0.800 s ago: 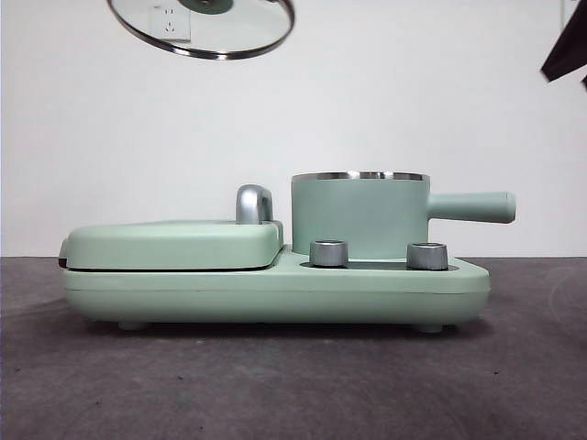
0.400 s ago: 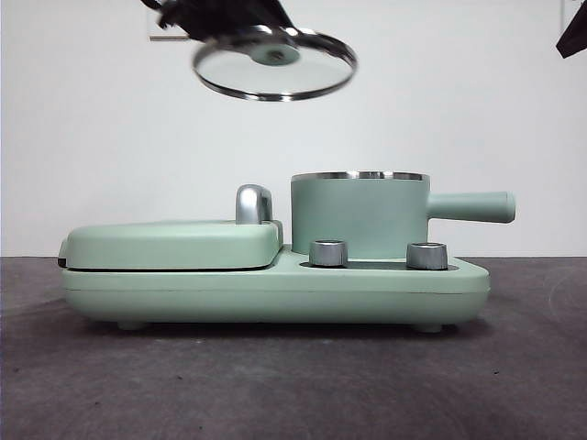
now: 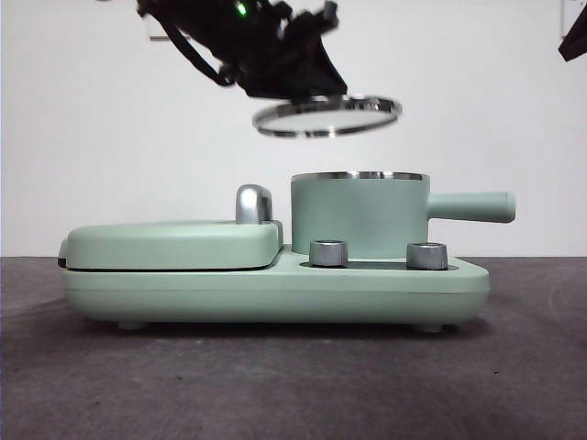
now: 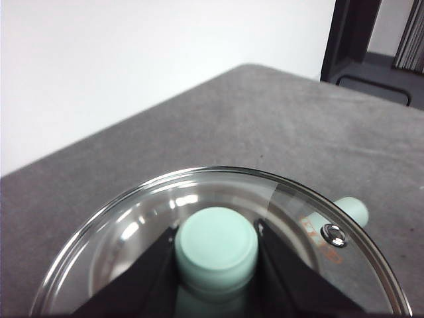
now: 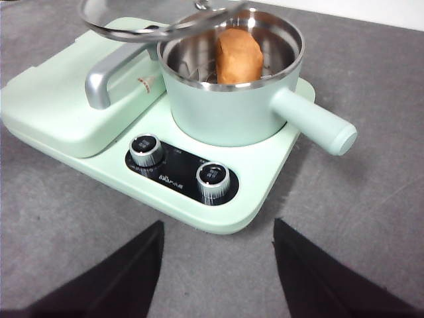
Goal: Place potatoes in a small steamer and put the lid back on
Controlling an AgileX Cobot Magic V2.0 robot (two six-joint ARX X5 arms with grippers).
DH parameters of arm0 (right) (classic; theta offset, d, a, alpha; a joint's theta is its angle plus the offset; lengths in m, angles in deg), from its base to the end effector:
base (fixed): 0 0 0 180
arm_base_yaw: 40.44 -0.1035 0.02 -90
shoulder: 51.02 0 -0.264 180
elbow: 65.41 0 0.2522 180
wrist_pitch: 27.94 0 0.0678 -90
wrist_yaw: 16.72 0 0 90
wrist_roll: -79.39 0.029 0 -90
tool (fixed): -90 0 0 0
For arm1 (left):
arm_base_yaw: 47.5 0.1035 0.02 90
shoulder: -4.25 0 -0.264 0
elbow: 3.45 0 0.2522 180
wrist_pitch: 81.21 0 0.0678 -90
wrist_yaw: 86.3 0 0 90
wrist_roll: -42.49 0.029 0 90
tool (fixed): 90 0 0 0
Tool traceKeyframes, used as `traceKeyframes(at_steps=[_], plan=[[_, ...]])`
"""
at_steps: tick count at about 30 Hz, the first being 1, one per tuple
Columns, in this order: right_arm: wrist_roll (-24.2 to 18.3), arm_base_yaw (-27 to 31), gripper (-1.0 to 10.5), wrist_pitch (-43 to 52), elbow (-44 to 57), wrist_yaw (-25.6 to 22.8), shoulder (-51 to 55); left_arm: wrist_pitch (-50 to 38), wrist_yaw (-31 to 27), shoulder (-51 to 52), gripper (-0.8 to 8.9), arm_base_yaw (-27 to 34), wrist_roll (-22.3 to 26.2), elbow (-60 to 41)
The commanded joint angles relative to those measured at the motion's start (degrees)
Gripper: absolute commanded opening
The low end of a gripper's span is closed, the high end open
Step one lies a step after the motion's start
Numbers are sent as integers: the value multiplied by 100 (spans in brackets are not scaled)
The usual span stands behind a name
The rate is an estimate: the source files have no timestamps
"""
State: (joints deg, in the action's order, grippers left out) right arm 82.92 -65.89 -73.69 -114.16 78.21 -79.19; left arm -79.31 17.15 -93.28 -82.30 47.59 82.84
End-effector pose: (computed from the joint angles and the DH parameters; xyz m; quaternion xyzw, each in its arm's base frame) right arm 0.0991 0.0499 0.2757 -0.0098 0.2222 0.2490 0.9426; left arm 0.3209 -0.2312 0.2942 0.0615 0.0943 -0.4106 0.9048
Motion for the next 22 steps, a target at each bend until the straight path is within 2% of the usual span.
traceKeyframes(at_steps=[1, 12, 22], plan=[[98, -35, 254, 11, -26, 15, -17, -243, -15, -304, 10, -46, 28, 393], [94, -35, 254, -28, -26, -48, -20, -273, -13, -1226, 10, -48, 48, 1233], [55, -31, 254, -33, -26, -74, -22, -234, -13, -1449, 10, -57, 90, 1333]])
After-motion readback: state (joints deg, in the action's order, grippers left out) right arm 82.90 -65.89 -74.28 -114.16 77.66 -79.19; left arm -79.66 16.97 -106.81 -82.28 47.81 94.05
